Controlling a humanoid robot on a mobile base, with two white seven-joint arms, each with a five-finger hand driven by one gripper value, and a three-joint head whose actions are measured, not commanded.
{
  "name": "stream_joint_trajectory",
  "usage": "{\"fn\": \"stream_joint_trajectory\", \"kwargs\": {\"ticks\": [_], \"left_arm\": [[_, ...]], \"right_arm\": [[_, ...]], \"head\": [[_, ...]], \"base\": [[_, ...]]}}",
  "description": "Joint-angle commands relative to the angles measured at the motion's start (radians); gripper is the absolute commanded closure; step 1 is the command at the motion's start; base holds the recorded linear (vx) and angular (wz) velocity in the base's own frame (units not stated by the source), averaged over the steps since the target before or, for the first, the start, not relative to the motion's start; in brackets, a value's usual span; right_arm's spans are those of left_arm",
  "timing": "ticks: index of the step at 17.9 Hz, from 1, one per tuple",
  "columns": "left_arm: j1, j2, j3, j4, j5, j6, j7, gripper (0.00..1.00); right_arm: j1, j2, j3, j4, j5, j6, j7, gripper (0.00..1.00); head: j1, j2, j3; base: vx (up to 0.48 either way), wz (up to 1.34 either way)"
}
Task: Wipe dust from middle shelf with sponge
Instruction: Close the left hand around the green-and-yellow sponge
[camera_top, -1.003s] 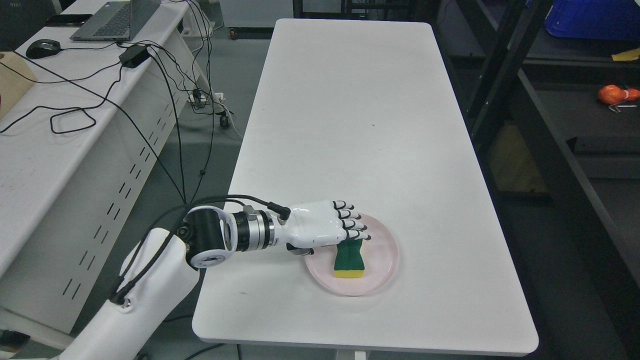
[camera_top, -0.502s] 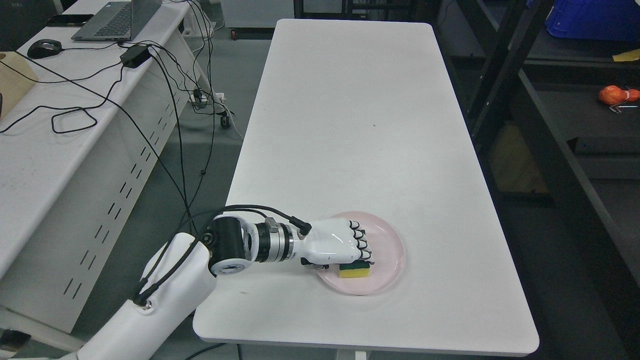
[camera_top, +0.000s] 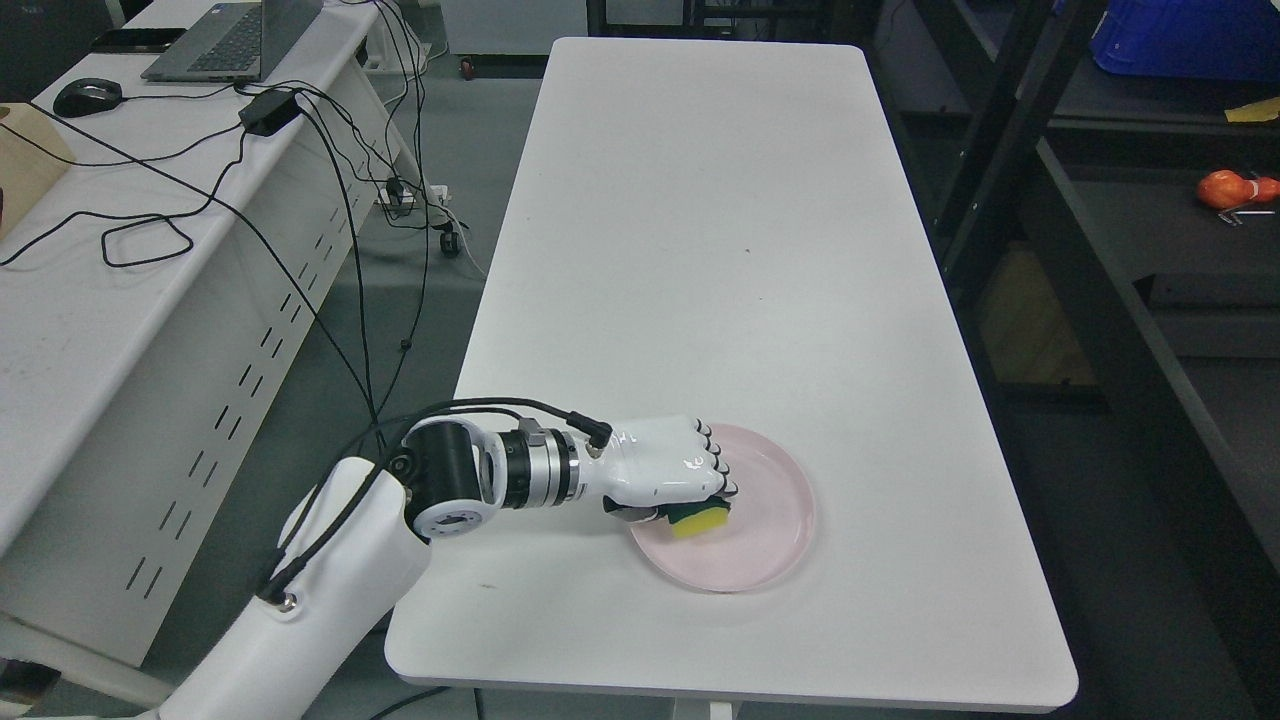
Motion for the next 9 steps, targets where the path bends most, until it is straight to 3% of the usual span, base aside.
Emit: {"fn": "stream_joint_trajectory", "kwargs": {"ticks": [1, 3, 7, 9], "left_arm": [[0.057, -0.032, 0.178, 0.011, 0.217, 0.001, 0.005, 0.92], [0.087, -0.044, 0.231, 0.017, 0.370, 0.004, 0.014, 1.00], [0.143, -0.203, 0.467, 0.023, 0.616, 0.021, 0.043, 1.00], [0.148, -0.203, 0.537, 0.023, 0.722, 0.048, 0.090, 1.00]], "right_arm": [[0.000, -0.017, 0.000, -0.017, 0.000, 0.000, 0.000, 0.00], [0.000, -0.017, 0.000, -0.017, 0.000, 0.000, 0.000, 0.00], [0.000, -0.017, 0.000, -0.017, 0.000, 0.000, 0.000, 0.00], [0.000, -0.017, 0.000, -0.017, 0.000, 0.000, 0.000, 0.00]], "head": [[0.0000, 0.000, 0.000], [0.0000, 0.000, 0.000], [0.0000, 0.000, 0.000], [0.0000, 0.000, 0.000]], "base": [[0.000, 0.00], [0.000, 0.00], [0.000, 0.00], [0.000, 0.00]]}}
